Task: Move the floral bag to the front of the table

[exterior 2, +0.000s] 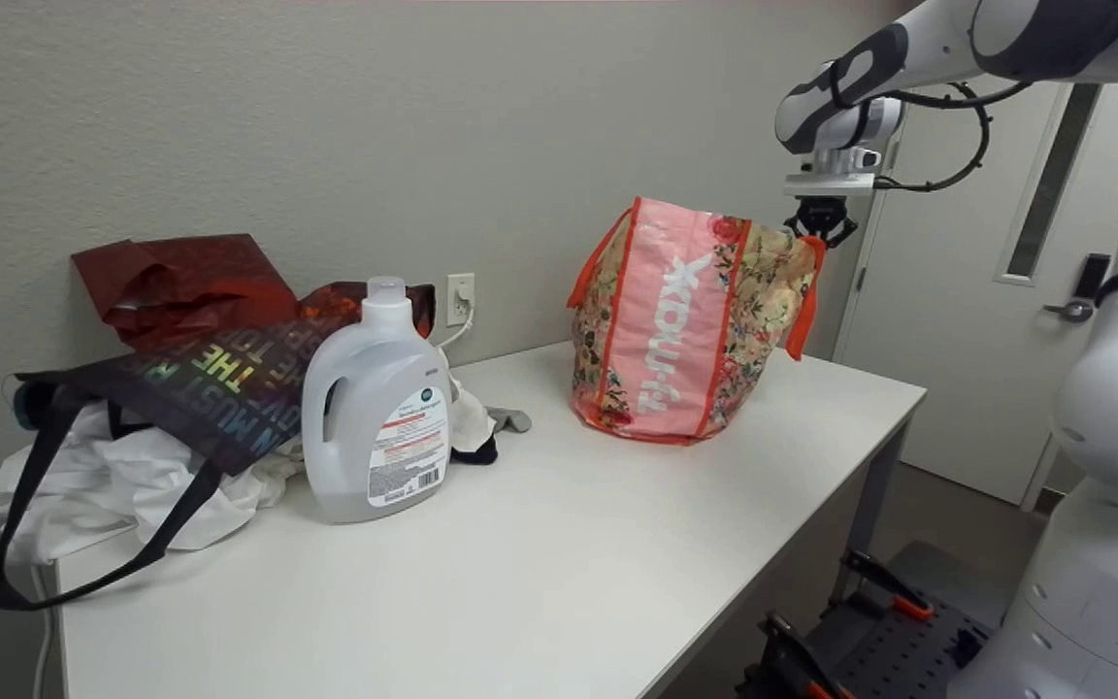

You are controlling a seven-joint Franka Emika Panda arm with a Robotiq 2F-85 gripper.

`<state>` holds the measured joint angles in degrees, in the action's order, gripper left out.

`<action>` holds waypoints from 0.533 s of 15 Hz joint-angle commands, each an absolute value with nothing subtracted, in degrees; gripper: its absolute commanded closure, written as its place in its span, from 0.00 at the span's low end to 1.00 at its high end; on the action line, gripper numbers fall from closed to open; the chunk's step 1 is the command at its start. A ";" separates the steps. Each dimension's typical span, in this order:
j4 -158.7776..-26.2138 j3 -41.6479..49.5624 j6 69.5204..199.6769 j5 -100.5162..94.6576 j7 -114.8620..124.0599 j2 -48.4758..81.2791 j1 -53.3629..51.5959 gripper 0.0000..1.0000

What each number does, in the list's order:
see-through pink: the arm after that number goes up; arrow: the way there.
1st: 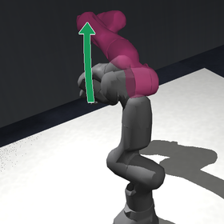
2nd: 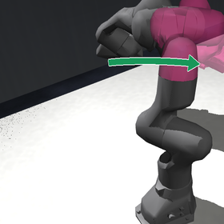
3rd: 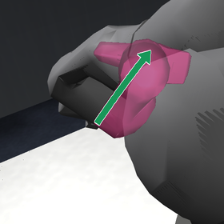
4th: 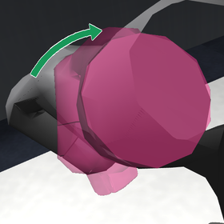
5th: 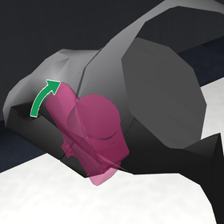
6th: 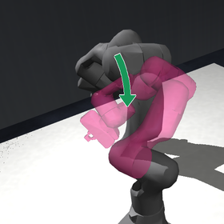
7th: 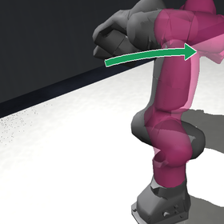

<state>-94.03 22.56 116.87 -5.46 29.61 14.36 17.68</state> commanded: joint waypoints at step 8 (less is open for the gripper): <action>-106.78 28.14 130.85 -5.54 30.85 5.39 24.15 1.00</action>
<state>-103.17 26.85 128.03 -4.33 29.61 9.26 23.09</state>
